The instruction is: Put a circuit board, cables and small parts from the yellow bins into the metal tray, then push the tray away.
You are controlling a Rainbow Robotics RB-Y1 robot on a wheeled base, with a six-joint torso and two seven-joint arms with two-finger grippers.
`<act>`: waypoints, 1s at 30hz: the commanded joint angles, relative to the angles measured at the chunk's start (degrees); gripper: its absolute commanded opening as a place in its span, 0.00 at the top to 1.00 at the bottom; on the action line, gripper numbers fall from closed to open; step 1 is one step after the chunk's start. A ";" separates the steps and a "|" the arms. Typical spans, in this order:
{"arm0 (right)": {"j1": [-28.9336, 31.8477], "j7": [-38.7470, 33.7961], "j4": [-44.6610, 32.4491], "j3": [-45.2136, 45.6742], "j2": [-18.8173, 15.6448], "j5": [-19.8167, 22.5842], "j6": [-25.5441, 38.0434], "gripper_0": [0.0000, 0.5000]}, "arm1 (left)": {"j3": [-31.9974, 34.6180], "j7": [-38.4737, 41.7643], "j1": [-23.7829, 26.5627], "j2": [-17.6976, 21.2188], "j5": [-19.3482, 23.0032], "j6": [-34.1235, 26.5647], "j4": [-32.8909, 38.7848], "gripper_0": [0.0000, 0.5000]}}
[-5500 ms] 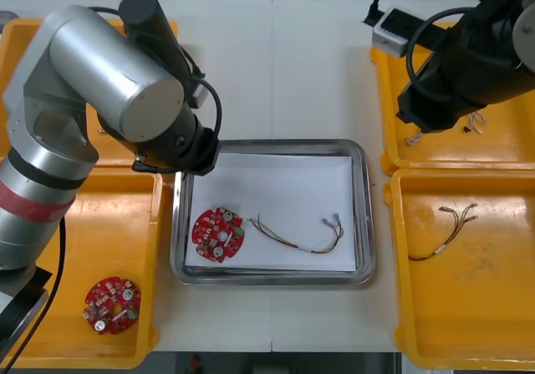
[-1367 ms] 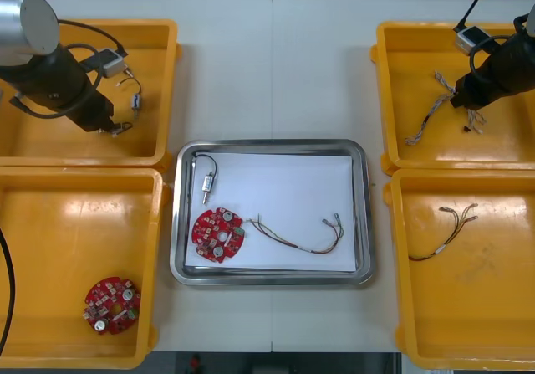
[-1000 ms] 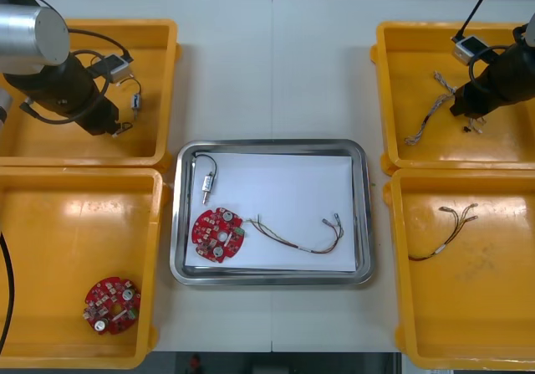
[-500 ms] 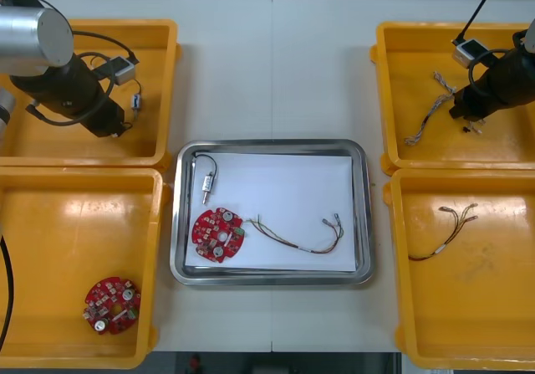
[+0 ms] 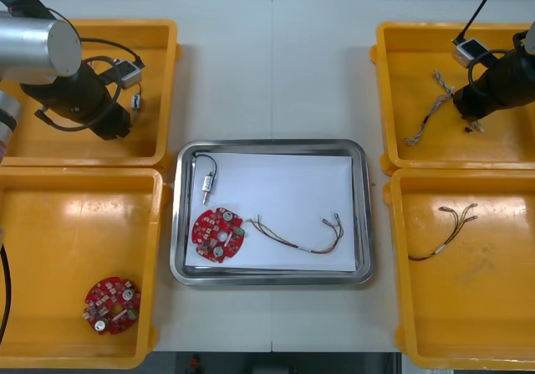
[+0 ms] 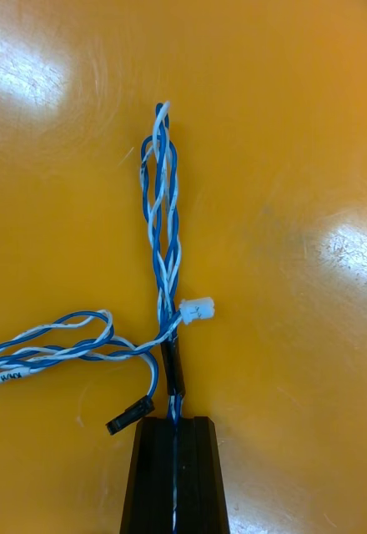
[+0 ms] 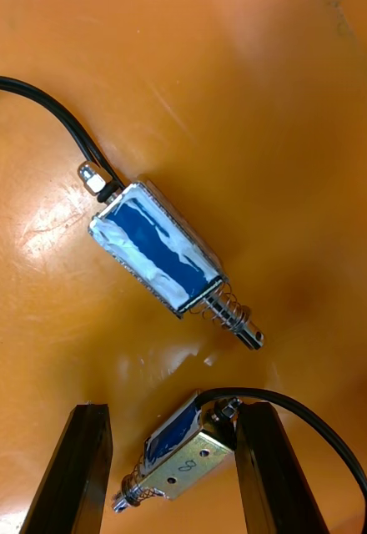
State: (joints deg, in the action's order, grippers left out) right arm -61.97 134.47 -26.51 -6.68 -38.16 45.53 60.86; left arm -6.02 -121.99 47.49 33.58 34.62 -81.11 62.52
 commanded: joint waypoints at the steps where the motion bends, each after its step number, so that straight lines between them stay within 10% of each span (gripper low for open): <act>1: 1.15 1.67 -1.09 -0.79 0.19 0.35 -0.57 1.00 | -1.36 -3.17 -1.52 -0.44 0.63 2.27 0.50 0.65; 4: 1.15 1.67 -3.20 -0.70 -0.69 0.00 0.22 1.00 | -1.45 -2.99 -1.52 -0.18 0.54 2.36 0.50 1.00; 30: 1.15 -0.44 -30.18 19.08 -4.47 -16.35 36.61 1.00 | 7.69 9.23 -1.61 2.81 -3.15 -18.29 16.67 1.00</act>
State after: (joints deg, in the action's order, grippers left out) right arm -60.77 134.45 -53.60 9.93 -40.43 29.87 95.84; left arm 0.46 -121.71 46.15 33.83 32.45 -97.29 75.05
